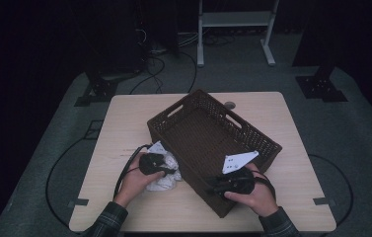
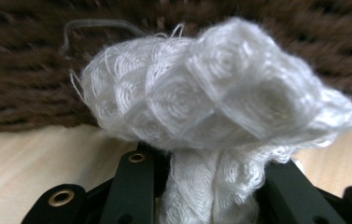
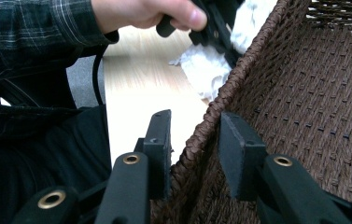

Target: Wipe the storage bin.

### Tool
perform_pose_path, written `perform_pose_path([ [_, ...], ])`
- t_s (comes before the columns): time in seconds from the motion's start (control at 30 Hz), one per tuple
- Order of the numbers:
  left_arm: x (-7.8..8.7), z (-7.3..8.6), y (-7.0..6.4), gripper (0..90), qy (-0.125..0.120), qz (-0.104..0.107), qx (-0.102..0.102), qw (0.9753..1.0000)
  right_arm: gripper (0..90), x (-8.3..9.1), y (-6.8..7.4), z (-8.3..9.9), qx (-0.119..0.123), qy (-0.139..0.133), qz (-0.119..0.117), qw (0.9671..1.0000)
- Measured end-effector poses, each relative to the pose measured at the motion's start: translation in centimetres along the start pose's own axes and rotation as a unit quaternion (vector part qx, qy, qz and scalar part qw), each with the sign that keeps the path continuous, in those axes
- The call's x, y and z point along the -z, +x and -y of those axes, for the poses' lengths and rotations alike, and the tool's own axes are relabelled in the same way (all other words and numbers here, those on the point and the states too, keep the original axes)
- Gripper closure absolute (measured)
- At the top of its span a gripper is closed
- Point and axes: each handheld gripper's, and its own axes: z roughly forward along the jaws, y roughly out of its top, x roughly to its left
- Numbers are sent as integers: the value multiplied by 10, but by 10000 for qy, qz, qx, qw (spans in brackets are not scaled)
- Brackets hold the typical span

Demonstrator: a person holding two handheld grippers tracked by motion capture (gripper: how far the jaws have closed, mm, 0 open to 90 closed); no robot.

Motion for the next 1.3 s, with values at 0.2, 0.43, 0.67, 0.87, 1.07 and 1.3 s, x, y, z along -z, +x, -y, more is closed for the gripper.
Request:
perform_pose_path([
  [0.2,-5,3,-1,686,93,-85,-32,9999,647,0,0,0,3,-1,3,10000],
  [0.43,3,-1,-2,688,-36,-50,-67,10000,646,-1,0,0,-11,-2,16,10000],
  [0.67,23,-9,-5,688,-522,31,-30,9986,646,-3,0,-2,-24,-7,54,10000],
  [0.87,34,-13,-9,688,-748,53,-19,9972,645,-7,-1,-6,-71,-23,97,9999],
  [1.07,40,-16,-11,688,-828,27,-93,9965,644,-12,-2,-10,-72,-7,157,9998],
  [1.3,45,-19,-14,688,-905,1,-123,9958,642,-21,-5,-18,-50,20,228,9997],
])
